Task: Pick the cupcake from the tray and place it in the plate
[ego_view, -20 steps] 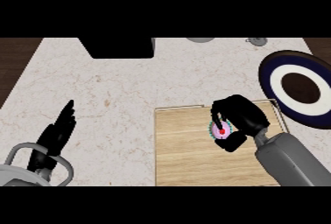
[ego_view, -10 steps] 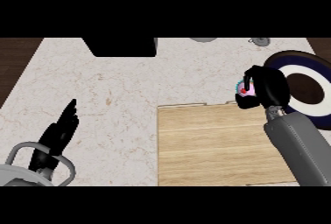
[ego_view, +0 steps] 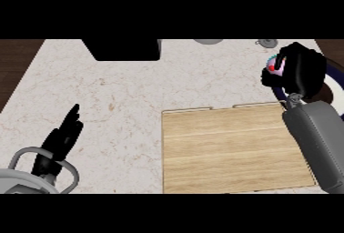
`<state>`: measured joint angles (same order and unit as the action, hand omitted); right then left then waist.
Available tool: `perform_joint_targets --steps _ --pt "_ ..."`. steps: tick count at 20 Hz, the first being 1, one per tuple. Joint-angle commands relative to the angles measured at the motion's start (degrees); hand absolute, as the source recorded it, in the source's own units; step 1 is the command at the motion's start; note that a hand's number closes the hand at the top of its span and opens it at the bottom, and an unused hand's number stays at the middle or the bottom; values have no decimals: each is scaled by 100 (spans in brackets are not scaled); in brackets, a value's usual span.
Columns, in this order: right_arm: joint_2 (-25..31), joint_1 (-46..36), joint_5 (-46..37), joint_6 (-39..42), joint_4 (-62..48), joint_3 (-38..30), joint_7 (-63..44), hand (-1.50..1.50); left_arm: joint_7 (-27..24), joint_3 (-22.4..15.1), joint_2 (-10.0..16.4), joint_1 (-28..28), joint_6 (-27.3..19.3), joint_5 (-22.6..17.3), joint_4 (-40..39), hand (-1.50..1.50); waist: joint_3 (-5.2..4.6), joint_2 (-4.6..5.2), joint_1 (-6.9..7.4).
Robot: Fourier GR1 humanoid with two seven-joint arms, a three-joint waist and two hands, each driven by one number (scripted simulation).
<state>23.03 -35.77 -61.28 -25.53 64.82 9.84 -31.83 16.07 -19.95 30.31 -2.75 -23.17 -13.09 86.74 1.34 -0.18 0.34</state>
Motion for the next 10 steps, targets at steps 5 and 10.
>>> perform_joint_targets --steps 5,10 --pt "301 119 153 -186 -119 -635 -125 150 -385 15 -771 -116 -241 -76 -173 0 -138 21 -85" --pt "606 -311 394 -255 -1263 -1058 381 150 -653 133 -713 -125 7 -200 -323 0 -137 81 54"
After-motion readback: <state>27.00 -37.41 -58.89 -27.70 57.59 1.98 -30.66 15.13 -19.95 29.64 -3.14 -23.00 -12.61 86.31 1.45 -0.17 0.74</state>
